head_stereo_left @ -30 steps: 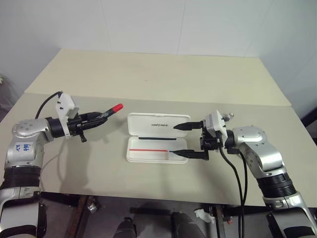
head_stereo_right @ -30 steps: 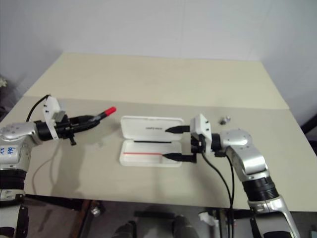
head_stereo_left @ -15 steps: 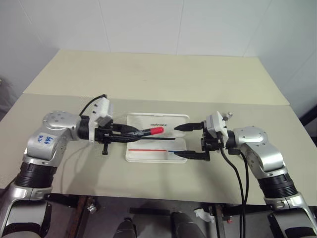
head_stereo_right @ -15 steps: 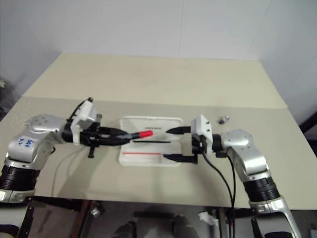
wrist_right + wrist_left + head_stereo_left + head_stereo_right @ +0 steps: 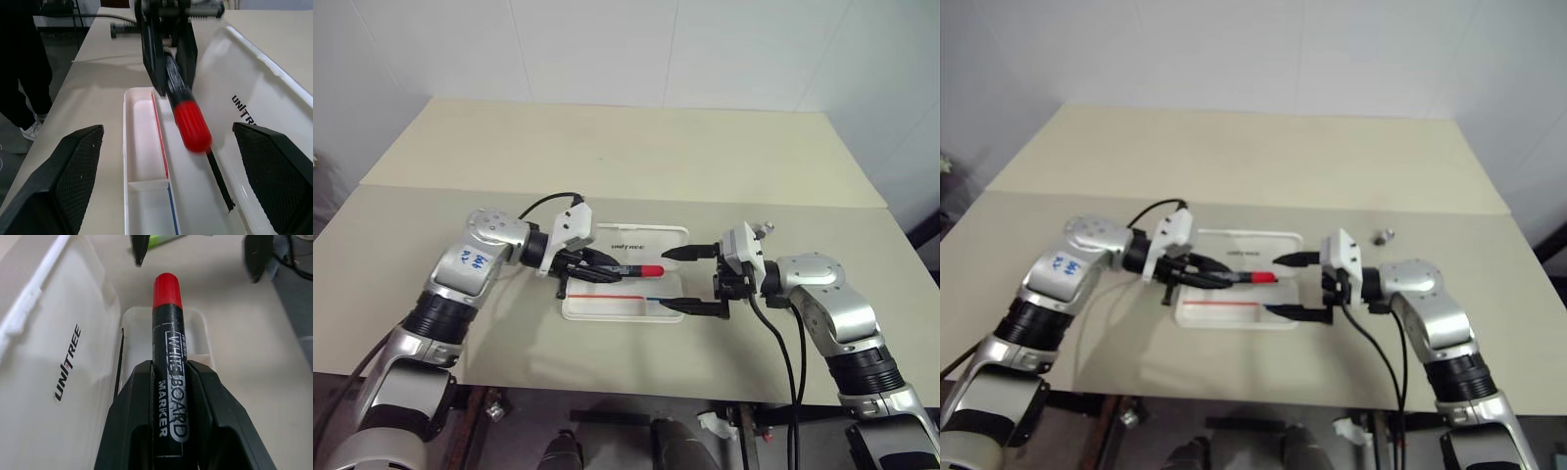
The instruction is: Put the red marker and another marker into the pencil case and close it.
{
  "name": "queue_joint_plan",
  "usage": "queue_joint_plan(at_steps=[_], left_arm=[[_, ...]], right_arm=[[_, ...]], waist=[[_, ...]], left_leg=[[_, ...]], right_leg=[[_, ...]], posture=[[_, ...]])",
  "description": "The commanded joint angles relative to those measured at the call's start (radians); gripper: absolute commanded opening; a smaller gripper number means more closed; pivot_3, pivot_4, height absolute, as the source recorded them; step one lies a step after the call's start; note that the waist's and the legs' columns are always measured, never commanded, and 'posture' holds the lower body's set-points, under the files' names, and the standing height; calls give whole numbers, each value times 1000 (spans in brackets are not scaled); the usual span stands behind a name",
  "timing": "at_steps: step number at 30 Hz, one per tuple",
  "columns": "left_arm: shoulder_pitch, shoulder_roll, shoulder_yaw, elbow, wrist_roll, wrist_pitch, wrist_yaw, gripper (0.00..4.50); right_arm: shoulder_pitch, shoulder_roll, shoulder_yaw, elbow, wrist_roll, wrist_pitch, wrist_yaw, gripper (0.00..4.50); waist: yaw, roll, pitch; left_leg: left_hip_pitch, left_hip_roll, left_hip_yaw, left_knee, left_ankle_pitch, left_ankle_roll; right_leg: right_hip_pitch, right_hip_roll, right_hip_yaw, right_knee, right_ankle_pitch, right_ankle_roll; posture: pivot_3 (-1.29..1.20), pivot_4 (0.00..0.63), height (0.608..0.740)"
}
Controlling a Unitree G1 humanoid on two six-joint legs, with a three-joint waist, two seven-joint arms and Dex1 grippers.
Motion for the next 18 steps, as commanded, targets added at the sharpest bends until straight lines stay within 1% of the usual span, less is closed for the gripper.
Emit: queue_joint_plan(at_steps=[1, 8, 13, 18], left_arm=[[-30, -16, -6, -1, 33, -23, 16, 639], [-44, -59, -25, 67, 108, -52, 67, 639], [-41, -67, -22, 68, 122, -55, 64, 639], [-39, -73, -26, 59, 127, -52, 65, 639]], right_arm=[[10, -22, -43, -38, 15, -9, -5, 4500], [19, -30, -57, -40, 16, -9, -7, 4500], [45, -54, -69, -23, 8, -28, 8, 4500], [67, -85, -88, 39, 4, -70, 39, 4500]], waist=[[-1, 0, 0], [0, 0, 0], [0, 0, 0], [0, 0, 0]], left_leg=[[0, 0, 0, 0, 0, 0], [0, 0, 0, 1, 0, 0], [0, 0, 0, 1, 0, 0], [0, 0, 0, 1, 0, 0]], right_leg=[[0, 0, 0, 0, 0, 0], [0, 0, 0, 0, 0, 0], [0, 0, 0, 0, 0, 1], [0, 0, 0, 0, 0, 1]], posture=[[0, 150, 740], [0, 150, 740], [0, 150, 740], [0, 150, 740]])
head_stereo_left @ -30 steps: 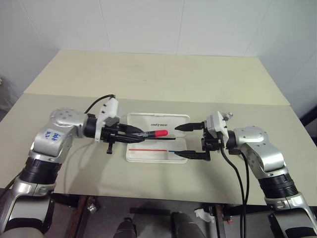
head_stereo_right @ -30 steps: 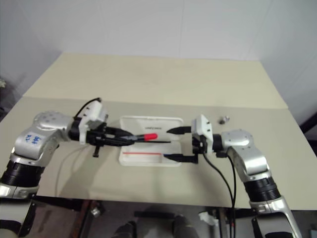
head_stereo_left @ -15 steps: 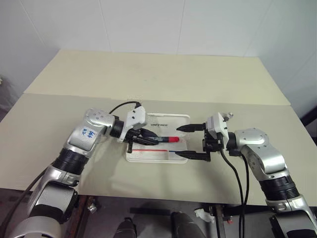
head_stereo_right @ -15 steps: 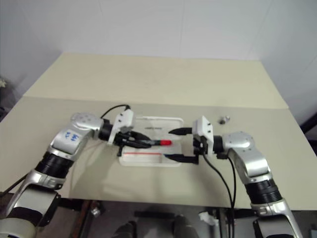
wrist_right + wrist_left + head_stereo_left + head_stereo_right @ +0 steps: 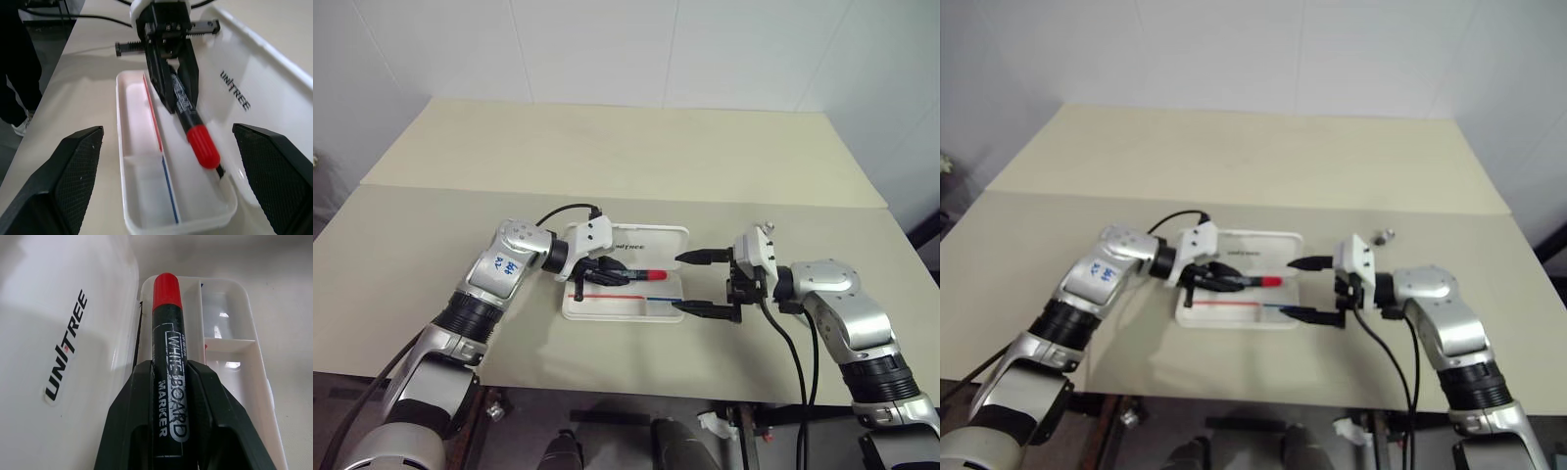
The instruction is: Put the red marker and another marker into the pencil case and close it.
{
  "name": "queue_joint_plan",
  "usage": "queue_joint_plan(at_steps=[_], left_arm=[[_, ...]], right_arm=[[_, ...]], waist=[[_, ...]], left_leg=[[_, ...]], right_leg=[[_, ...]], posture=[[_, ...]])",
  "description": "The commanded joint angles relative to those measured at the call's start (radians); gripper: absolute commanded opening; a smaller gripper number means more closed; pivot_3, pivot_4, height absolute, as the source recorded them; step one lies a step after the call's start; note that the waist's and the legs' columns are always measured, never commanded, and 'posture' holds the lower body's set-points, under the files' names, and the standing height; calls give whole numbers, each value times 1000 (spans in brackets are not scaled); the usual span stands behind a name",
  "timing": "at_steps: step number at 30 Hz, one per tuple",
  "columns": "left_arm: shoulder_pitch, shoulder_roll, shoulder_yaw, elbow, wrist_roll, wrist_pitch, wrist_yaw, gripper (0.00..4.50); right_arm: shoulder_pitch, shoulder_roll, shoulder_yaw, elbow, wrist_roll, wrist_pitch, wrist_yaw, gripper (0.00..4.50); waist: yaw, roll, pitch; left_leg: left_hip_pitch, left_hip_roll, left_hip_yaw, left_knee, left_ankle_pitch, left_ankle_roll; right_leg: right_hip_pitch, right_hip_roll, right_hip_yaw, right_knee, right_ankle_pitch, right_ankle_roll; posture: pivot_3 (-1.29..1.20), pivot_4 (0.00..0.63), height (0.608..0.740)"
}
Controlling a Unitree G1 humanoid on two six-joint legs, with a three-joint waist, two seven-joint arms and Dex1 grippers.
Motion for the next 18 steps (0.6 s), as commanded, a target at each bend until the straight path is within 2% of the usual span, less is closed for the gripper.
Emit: queue_joint_plan(at_steps=[1, 11, 18], left_arm=[[-18, -9, 7, -26, 6, -10, 1, 639], [-13, -22, -8, -32, 31, -5, -4, 639], [-13, -23, -20, -10, 61, -13, 13, 639]], right_arm=[[11, -30, -49, 37, 6, -50, 33, 4500], [-19, -82, -70, 227, -28, -175, 130, 4500], [-16, -107, -89, 241, -18, -190, 145, 4500]], waist=[[0, 0, 0], [-1, 0, 0], [-1, 0, 0]], left_leg=[[0, 0, 0, 0, 0, 0], [0, 0, 0, 1, 0, 0], [0, 0, 0, 2, 0, 0]], right_leg=[[0, 0, 0, 0, 0, 0], [1, 0, 0, 0, 0, 1], [1, 0, 0, 0, 0, 1]], posture=[[0, 150, 740], [0, 150, 740], [0, 150, 740]])
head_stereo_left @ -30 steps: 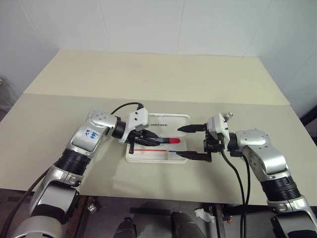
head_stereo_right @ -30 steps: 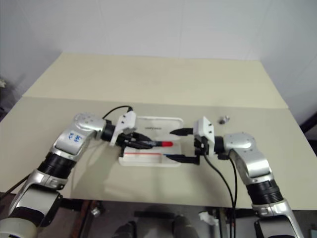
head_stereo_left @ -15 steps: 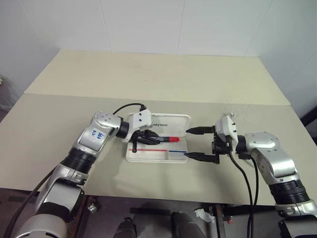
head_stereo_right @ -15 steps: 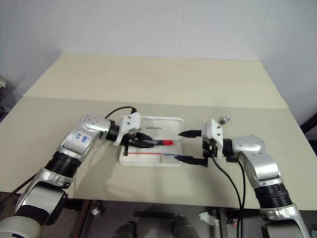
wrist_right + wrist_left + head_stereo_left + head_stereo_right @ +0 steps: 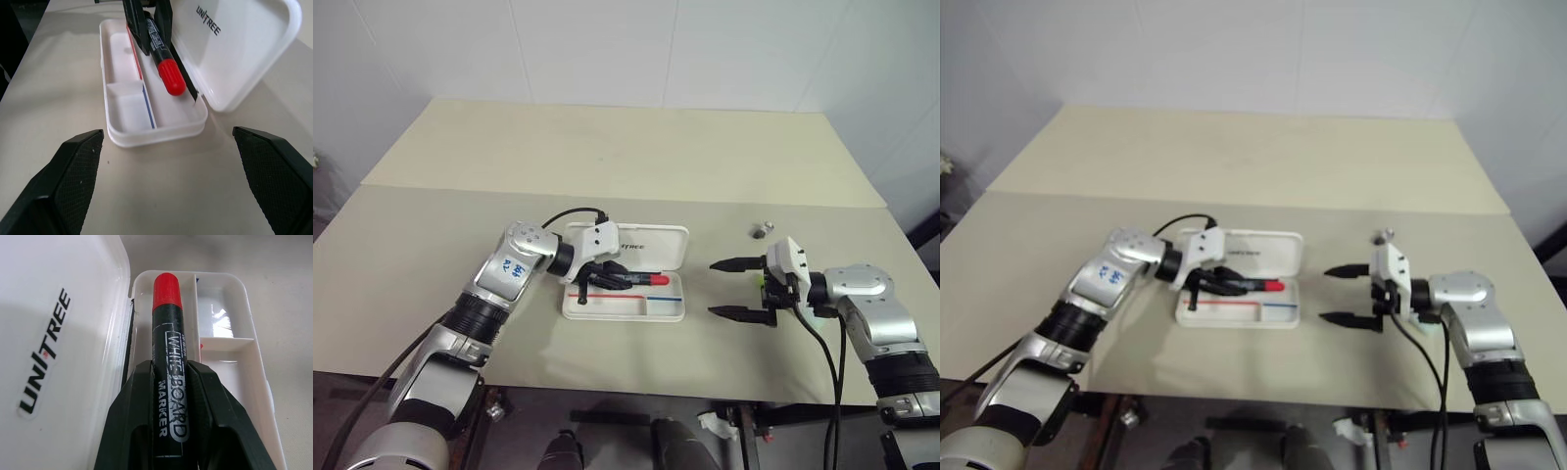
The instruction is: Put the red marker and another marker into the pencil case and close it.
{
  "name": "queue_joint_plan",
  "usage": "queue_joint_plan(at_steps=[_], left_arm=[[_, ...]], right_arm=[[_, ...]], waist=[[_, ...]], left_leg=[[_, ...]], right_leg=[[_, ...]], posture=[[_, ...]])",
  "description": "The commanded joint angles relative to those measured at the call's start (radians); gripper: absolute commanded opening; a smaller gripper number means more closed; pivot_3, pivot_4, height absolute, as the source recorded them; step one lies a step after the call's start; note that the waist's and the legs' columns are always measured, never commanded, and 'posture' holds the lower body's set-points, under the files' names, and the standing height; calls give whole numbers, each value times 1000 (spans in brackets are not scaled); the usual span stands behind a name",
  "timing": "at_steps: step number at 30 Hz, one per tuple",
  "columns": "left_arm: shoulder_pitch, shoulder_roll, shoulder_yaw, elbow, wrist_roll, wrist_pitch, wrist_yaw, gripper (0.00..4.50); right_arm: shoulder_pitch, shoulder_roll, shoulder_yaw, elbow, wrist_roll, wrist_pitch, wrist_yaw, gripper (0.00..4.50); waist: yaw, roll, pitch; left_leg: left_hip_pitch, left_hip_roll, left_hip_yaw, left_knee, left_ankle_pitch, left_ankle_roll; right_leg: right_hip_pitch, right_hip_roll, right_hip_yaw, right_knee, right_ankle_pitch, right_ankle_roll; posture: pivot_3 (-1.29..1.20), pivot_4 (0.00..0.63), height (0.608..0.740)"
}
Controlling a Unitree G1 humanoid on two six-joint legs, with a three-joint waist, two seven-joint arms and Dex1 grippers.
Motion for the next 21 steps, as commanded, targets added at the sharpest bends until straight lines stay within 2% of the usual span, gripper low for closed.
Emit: queue_joint_plan(at_steps=[1, 12, 13, 21], left_arm=[[-14, -4, 1, -6, 16, -19, 8, 639], [-39, -35, 3, 70, 42, -53, 19, 639], [-44, -38, 4, 79, 44, -57, 19, 1385], [-50, -48, 26, 56, 18, -48, 10, 3902]], right_arm=[[-5, -31, -59, -22, 24, -11, 9, 4500], [15, -39, -93, -56, 19, 6, -21, 4500], [14, -37, -93, -58, 19, 8, -24, 4500], [21, -40, -98, -77, 22, 17, -33, 4500]], waist=[[0, 0, 0], [0, 0, 0], [0, 0, 0], [0, 0, 0]], left_leg=[[0, 0, 0, 0, 0, 0], [0, 0, 0, 3, 0, 0], [0, 0, 0, 3, 0, 0], [0, 0, 0, 5, 0, 0]], right_leg=[[0, 0, 0, 0, 0, 0], [1, 0, 0, 0, 0, 1], [1, 0, 0, 0, 0, 1], [2, 0, 1, 0, 1, 1]], posture=[[0, 150, 740], [0, 150, 740], [0, 150, 740], [0, 150, 740]])
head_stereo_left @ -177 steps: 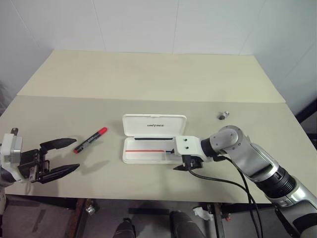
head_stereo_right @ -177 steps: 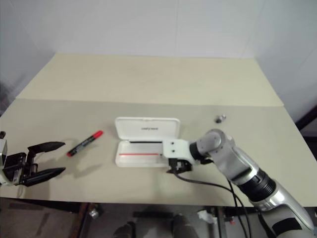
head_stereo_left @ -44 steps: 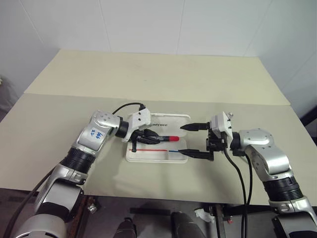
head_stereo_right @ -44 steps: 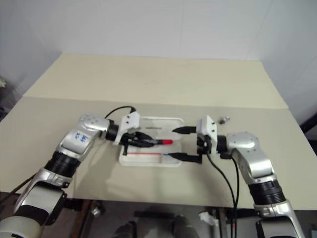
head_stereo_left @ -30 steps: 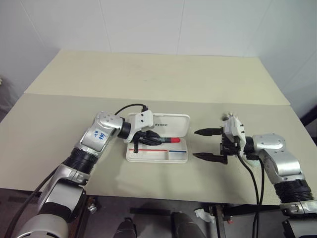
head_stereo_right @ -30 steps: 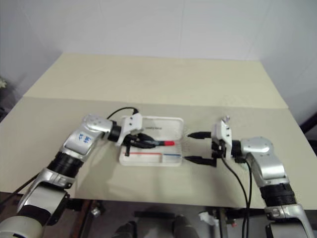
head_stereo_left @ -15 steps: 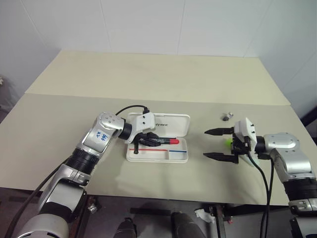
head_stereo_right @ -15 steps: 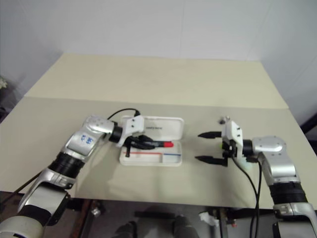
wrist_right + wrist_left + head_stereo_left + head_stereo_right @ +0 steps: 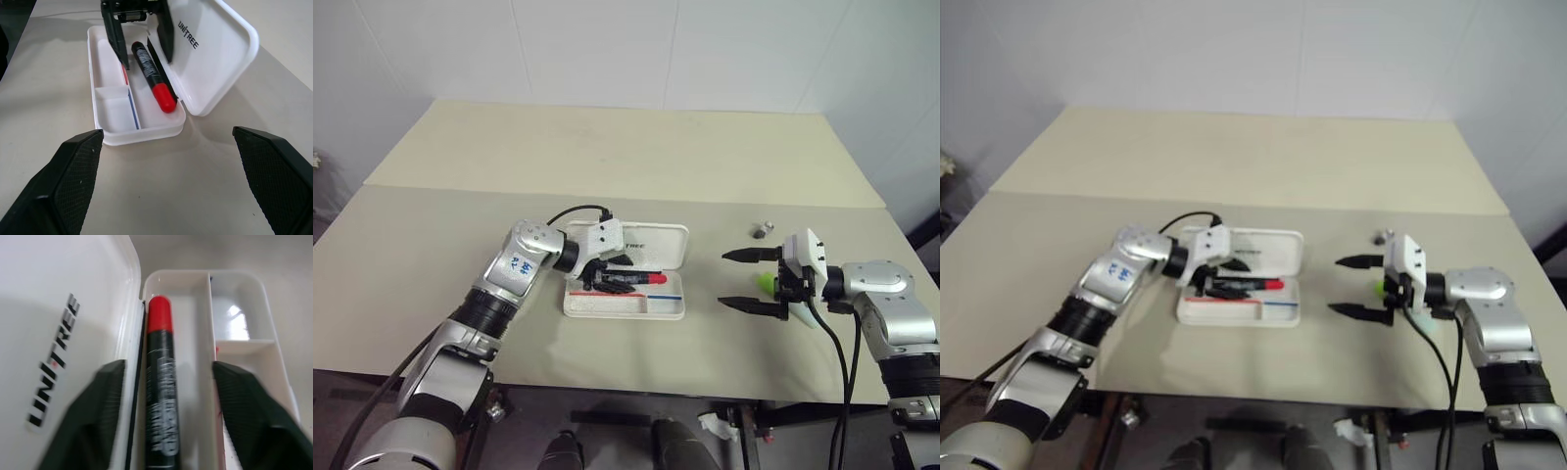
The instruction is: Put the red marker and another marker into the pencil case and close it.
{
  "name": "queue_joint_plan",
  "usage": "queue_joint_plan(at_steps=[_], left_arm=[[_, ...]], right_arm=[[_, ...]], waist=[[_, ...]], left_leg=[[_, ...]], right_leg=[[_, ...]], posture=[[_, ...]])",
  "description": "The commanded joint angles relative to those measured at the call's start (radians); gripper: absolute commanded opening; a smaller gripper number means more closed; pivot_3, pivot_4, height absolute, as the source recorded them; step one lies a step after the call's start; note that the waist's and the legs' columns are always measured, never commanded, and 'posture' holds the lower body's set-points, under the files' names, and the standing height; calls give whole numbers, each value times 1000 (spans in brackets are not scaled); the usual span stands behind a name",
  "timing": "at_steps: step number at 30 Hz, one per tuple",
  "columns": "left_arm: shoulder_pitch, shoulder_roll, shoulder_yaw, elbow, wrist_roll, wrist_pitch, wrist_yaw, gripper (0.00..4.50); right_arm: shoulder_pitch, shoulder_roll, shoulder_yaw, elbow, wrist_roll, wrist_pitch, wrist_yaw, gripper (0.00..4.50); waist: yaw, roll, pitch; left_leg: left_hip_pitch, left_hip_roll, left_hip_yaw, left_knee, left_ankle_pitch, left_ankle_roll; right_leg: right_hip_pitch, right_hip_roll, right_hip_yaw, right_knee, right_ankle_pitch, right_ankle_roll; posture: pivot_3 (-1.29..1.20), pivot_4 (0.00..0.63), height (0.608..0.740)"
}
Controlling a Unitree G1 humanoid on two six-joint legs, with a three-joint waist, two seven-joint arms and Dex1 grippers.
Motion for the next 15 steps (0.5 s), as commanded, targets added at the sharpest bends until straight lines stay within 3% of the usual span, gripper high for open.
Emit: queue_joint_plan(at_steps=[1, 2, 15], left_arm=[[-13, -2, 25, -41, -17, 5, -3, 4219], [-11, 0, 28, -55, -23, 14, -5, 4480], [73, 54, 114, -301, -160, 68, -70, 4480]], right_arm=[[2, -17, -32, -33, 14, 5, -10, 4500], [2, -17, -32, -33, 14, 5, -10, 4500], [11, -34, -33, -28, -17, 14, -42, 4500]], waist=[[0, 0, 0], [0, 0, 0], [-2, 0, 0]], left_leg=[[0, 0, 0, 0, 0, 0], [0, 0, 0, 0, 0, 0], [0, 0, 0, 1, 0, 0]], right_leg=[[0, 0, 0, 0, 0, 0], [0, 0, 0, 0, 0, 0], [0, 0, 0, 1, 0, 0]], posture=[[0, 150, 740], [0, 150, 740], [0, 150, 740]])
